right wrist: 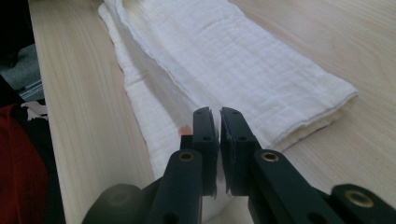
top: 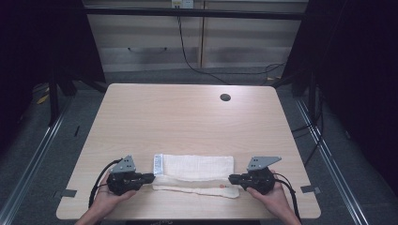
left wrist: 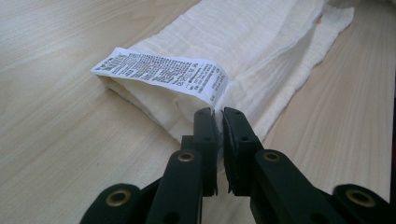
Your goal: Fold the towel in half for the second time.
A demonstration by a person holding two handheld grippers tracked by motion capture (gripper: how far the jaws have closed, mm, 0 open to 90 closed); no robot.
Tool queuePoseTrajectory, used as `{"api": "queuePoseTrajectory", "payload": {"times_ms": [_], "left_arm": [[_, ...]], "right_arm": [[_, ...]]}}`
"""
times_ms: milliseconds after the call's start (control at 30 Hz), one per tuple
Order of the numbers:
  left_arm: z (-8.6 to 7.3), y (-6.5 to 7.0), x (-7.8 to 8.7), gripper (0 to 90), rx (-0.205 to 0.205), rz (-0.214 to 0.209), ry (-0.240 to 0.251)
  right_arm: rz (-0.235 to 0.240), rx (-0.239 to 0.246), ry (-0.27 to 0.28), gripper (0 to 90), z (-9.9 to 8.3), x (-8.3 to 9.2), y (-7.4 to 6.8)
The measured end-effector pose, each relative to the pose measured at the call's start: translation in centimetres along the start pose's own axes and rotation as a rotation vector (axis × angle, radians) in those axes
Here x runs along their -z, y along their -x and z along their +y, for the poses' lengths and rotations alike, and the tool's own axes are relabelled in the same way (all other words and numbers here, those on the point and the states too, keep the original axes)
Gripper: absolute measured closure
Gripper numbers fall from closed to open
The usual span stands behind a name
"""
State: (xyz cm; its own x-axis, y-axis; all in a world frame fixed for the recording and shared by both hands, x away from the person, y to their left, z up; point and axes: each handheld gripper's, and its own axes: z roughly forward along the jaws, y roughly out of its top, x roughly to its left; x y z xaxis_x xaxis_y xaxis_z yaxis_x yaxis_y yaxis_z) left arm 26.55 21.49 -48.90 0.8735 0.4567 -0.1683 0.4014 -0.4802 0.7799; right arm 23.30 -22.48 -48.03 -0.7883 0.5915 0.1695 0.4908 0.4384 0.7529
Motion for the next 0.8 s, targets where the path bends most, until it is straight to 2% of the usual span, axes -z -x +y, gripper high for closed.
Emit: {"api": "queuePoseTrajectory", "payload": {"times_ms": [167, 267, 300, 433, 467, 533, 600, 800], "left_arm": [[-0.1, 0.7, -0.4, 81.3, -0.02, -0.002, -0.026], [-0.3, 0.6, -0.2, 79.5, 0.005, -0.005, -0.009], [-0.3, 0.5, 0.0, 78.8, -0.001, -0.006, -0.011], [-0.4, 0.2, 0.6, 76.9, 0.02, -0.006, 0.021], [-0.4, 0.0, 0.8, 76.4, 0.047, -0.015, 0.037], [-0.3, -0.1, 1.1, 76.0, 0.065, -0.019, 0.057], [-0.1, -0.2, 1.4, 75.5, 0.061, -0.008, 0.068], [0.7, -1.3, 2.8, 74.3, 0.095, 0.016, 0.147]], "right_arm": [[0.002, -0.018, 0.001, 82.1, -0.6, 0.0, 0.0], [0.009, -0.025, 0.011, 80.9, -0.7, 0.2, -0.1], [0.008, -0.022, 0.008, 80.9, -0.7, 0.2, -0.2], [0.008, -0.018, 0.004, 80.3, -0.6, 0.1, -0.3], [0.012, -0.019, 0.007, 80.2, -0.6, 0.1, -0.2], [0.013, -0.018, 0.005, 79.9, -0.6, 0.1, -0.2], [0.016, -0.018, 0.007, 79.6, -0.5, 0.0, -0.2], [0.002, -0.033, 0.016, 76.4, -0.2, 0.1, 0.2]]}}
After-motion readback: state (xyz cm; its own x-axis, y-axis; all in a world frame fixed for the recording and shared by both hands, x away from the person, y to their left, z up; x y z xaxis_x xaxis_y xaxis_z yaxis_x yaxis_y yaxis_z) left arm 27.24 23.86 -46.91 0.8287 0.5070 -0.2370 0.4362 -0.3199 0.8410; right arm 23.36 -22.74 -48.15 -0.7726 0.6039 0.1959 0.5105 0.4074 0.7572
